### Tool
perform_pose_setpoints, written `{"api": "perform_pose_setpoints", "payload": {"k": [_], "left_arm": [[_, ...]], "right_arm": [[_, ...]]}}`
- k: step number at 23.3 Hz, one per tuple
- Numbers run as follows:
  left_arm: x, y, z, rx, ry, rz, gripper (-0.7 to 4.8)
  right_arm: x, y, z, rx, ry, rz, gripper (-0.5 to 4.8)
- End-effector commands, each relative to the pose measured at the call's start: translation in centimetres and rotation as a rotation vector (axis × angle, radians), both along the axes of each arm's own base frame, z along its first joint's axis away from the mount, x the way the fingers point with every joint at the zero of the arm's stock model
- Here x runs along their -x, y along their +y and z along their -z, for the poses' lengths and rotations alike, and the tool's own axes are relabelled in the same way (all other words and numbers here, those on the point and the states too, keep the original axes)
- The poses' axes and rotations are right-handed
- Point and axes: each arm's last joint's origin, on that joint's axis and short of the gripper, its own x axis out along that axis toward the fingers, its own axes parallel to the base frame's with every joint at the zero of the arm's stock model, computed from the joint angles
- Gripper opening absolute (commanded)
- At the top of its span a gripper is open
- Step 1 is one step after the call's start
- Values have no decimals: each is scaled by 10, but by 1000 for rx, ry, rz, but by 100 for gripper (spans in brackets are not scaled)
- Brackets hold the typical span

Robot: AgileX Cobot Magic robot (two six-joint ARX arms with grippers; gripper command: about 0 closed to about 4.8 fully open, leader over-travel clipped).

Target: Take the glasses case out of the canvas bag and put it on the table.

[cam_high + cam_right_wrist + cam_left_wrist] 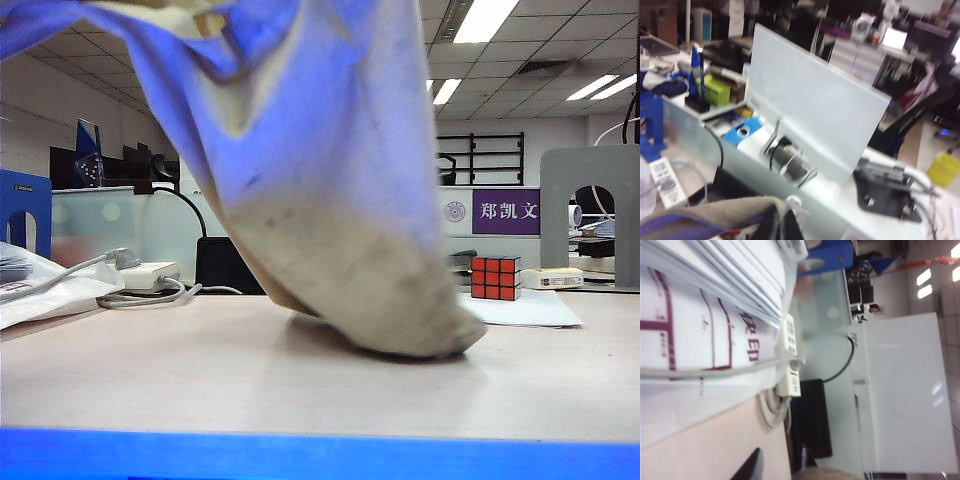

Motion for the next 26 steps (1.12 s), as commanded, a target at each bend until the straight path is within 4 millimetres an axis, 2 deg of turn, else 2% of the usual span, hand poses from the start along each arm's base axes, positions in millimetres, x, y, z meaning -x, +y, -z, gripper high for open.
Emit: {"api": "perform_pose_setpoints", "payload": {"k": [1, 4, 6, 7, 8, 11, 12, 20, 26], "left_arm": [[0, 1, 8, -17, 53, 0, 107], [1, 0, 15, -19, 73, 16, 107], [1, -1, 19, -7, 78, 50, 111], [1, -1, 21, 9, 74, 65, 134], [1, -1, 22, 33, 60, 73, 178], [0, -3, 21, 112, 2, 117, 425], [0, -3, 18, 132, -27, 119, 479], [0, -5, -3, 158, -234, 182, 479], [3, -6, -20, 45, -386, 263, 479]], "right_arm": [[26, -16, -23, -67, -150, 71, -3], [24, -14, -9, -43, -8, 29, -3], [16, -9, 6, -38, 130, -20, -2], [8, -4, 10, -62, 167, -49, -2], [5, -1, 12, -93, 198, -84, -2], [3, 14, 16, -101, 230, -218, -3], [3, 20, 18, -92, 241, -223, -3], [2, 74, 34, -46, 310, -373, -3], [1, 115, 51, -4, 370, -470, -3]]}}
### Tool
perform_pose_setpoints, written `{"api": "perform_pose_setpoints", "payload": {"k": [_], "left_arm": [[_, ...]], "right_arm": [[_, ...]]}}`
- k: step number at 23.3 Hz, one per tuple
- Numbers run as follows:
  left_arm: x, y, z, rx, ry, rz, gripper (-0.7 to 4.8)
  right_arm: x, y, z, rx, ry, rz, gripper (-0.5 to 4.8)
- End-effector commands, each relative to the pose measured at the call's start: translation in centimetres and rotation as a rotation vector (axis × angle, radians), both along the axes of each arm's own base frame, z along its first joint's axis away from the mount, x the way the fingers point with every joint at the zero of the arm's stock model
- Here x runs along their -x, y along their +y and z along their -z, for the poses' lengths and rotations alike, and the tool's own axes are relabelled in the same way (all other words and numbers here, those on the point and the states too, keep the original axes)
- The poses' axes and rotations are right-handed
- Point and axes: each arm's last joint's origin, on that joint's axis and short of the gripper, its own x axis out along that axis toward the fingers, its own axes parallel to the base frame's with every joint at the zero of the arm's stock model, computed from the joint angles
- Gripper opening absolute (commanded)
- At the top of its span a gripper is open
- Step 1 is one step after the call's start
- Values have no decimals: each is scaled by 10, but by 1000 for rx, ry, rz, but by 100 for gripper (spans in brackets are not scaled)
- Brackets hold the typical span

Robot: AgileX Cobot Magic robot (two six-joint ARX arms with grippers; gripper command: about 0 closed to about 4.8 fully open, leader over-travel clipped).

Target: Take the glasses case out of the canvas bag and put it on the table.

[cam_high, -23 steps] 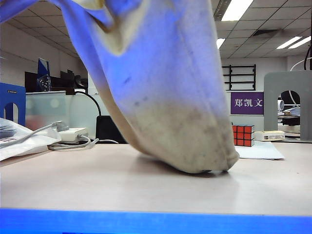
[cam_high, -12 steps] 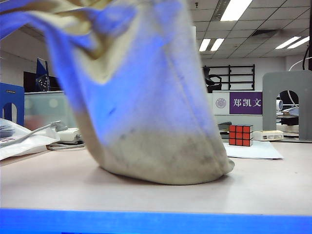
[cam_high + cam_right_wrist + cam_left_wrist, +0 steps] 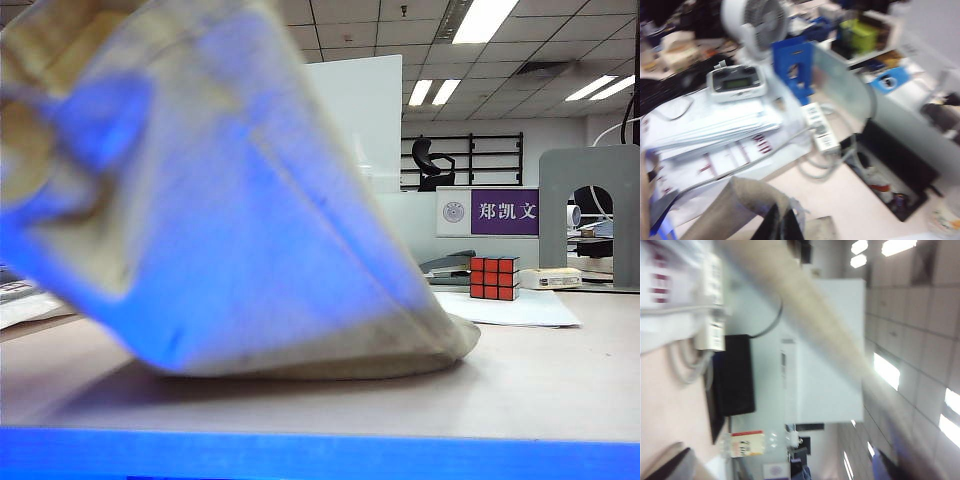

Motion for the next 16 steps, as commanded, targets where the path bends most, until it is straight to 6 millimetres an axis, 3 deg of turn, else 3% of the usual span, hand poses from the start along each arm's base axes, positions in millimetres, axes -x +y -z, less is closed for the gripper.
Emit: {"api": "perform_pose_setpoints", "payload": {"k": [1, 4, 8, 11, 13, 16], "left_arm": [[3, -1, -17, -85, -143, 25, 479], [4, -2, -28, -162, -189, 47, 479], [6, -2, -40, -170, -256, 62, 479], [10, -2, -48, -165, -352, 94, 479], [14, -4, -53, -170, -426, 170, 479], [9, -9, -43, -200, -325, 304, 479]], "right_arm": [[4, 19, 4, -3, 5, -51, -3], [3, 33, 12, 32, -2, -39, -3], [-5, 33, 11, 93, -103, 84, -3], [-21, 14, 2, 51, -175, 173, -2], [-40, -12, -4, 16, -210, 254, -2], [-55, -38, -6, -66, -142, 277, -3]]}}
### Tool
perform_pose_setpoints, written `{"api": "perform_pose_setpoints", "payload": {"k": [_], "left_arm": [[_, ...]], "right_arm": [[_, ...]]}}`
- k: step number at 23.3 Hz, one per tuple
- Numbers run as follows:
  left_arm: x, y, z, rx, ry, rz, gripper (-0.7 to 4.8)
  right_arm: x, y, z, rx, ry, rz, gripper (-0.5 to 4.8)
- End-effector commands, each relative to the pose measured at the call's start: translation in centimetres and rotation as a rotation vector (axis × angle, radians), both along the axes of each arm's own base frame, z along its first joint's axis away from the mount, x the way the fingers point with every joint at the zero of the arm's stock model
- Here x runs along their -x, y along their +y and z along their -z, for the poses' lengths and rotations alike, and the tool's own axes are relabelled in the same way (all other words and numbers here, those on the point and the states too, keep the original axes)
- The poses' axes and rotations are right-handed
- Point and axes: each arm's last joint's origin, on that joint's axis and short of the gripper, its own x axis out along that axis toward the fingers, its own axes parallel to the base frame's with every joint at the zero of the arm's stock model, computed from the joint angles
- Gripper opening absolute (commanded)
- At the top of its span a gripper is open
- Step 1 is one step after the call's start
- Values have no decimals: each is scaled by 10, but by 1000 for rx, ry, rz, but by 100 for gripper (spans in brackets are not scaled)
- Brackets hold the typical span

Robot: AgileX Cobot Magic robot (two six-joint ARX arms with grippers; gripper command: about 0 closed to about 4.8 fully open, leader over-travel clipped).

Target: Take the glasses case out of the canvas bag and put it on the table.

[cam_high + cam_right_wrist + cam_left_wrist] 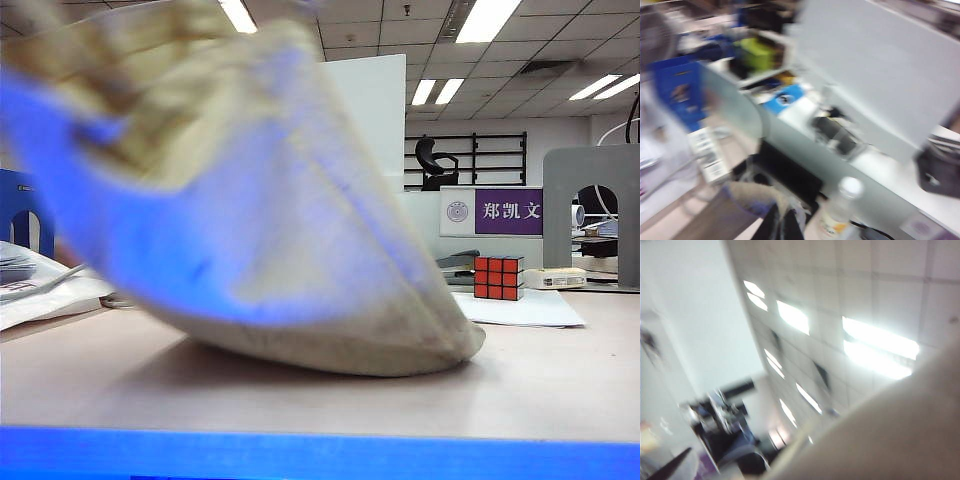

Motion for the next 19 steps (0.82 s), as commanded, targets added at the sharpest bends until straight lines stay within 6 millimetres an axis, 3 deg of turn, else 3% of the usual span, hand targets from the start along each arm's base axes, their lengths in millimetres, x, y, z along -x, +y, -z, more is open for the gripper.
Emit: {"api": "perform_pose_setpoints", "payload": {"k": [1, 3, 8, 12, 16, 19], "left_arm": [[-6, -5, 14, -80, 154, 114, 479], [-9, -7, 24, -113, 255, 155, 479], [-8, -9, 24, -147, 252, 235, 479], [-5, -13, 24, -160, 256, 415, 479], [-1, -14, 15, -127, 183, 510, 479], [3, -13, 6, -53, 108, 524, 479]], "right_arm": [[2, -12, -8, -108, 15, -69, -3], [2, -12, -13, -108, -46, -73, -2], [1, -13, -22, -142, -135, -71, -3], [-6, -24, -24, -17, -219, 12, -2], [-1, -55, -37, -33, -271, 95, -2], [23, -70, -54, -161, -288, 39, -2]]}}
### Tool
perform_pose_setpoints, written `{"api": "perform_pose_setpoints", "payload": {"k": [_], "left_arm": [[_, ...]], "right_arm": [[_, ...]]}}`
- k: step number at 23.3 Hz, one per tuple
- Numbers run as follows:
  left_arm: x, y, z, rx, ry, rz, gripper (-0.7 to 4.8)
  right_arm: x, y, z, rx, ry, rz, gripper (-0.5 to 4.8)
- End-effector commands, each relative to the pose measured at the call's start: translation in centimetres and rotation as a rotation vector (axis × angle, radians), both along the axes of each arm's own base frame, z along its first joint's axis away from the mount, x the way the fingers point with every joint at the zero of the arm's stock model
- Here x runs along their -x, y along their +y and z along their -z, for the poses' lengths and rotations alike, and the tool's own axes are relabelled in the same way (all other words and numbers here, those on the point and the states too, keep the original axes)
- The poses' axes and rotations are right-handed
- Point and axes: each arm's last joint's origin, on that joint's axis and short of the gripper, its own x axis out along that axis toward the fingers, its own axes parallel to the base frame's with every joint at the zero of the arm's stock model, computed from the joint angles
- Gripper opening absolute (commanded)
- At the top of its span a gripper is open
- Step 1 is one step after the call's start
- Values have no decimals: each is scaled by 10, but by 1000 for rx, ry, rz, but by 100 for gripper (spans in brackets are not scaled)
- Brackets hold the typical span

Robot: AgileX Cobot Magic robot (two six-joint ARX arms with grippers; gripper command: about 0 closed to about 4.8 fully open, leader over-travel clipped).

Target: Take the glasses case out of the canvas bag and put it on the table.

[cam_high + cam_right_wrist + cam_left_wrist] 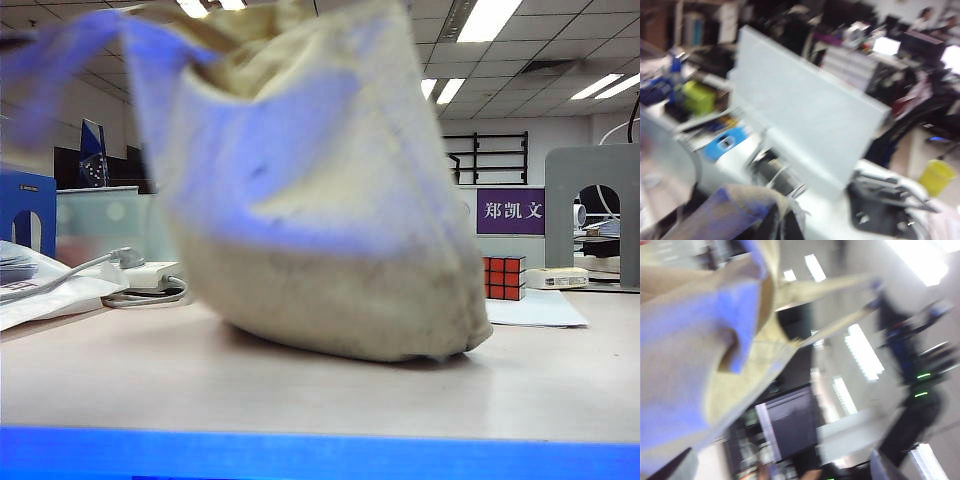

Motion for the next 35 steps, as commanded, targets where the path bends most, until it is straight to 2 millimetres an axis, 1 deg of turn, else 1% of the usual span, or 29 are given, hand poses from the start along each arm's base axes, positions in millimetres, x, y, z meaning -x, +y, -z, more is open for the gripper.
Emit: {"api": "perform_pose_setpoints", "payload": {"k": [1, 2, 3, 4, 5, 6, 7, 8, 11, 12, 13, 14, 15, 16, 17, 18, 19, 20, 22, 23, 24, 25, 26, 27, 29, 31, 33, 34, 35], "left_arm": [[5, 2, -12, 91, -69, 18, 479], [6, 2, -16, 110, -82, 26, 479], [7, 2, -21, 115, -105, 30, 479], [8, 3, -25, 118, -129, 33, 479], [11, 3, -37, 103, -186, 34, 479], [12, 3, -43, 82, -221, 36, 479], [14, 2, -56, 8, -280, 38, 479], [15, 2, -61, -35, -306, 42, 479], [16, 1, -75, -136, -337, 53, 479], [16, 1, -77, -172, -333, 61, 479], [15, 0, -78, -234, -293, 69, 479], [14, 0, -77, -255, -269, 63, 479], [12, 1, -75, -274, -257, 39, 479], [12, 2, -75, -277, -253, 32, 479], [11, 3, -74, -282, -237, 20, 479], [11, 3, -73, -285, -225, 17, 479], [11, 4, -71, -288, -205, 13, 479], [10, 4, -70, -290, -197, 7, 479], [10, 6, -70, -294, -196, -2, 479], [9, 6, -69, -300, -185, -3, 479], [10, 6, -68, -308, -181, 3, 479], [10, 6, -68, -309, -177, -1, 479], [9, 6, -68, -310, -176, -5, 479], [9, 6, -66, -314, -165, -7, 479], [8, 7, -65, -322, -149, -25, 479], [7, 7, -64, -336, -158, -40, 479], [6, 7, -63, -339, -147, -38, 479], [6, 7, -63, -340, -148, -40, 479], [6, 7, -63, -340, -147, -39, 479]], "right_arm": [[30, -7, -19, -162, -10, -156, -3], [32, -4, -10, -158, 95, -238, -3], [32, 3, -2, -128, 170, -276, -3], [31, 13, 6, -110, 224, -293, -3], [30, 28, 18, -76, 317, -315, -3], [28, 34, 26, -58, 376, -343, -3], [27, 53, 34, -74, 447, -439, -2], [33, 63, 35, -81, 459, -498, -2], [48, 98, 36, -62, 445, -611, -3], [56, 110, 36, -64, 432, -634, -3], [71, 126, 30, -80, 386, -706, -3], [79, 134, 27, -97, 360, -744, -3], [99, 146, 16, -127, 275, -805, -3], [108, 149, 10, -131, 219, -814, -3], [127, 146, -6, -120, 59, -778, -3], [132, 139, -13, -124, -4, -725, -3], [137, 122, -27, -164, -87, -614, -3], [136, 105, -38, -210, -139, -532, -3], [118, 45, -57, -350, -203, -352, -3], [110, 11, -63, -384, -234, -252, -3], [107, -21, -68, -398, -266, -145, -3], [109, -45, -72, -405, -298, -72, -3], [118, -70, -78, -414, -343, -7, -3], [133, -93, -84, -429, -398, 45, -3], [161, -123, -96, -482, -500, 54, -3], [177, -146, -102, -526, -528, 45, -3], [179, -164, -100, -534, -428, 13, -3], [173, -168, -97, -536, -360, -23, -3], [168, -168, -95, -531, -311, -62, -3]]}}
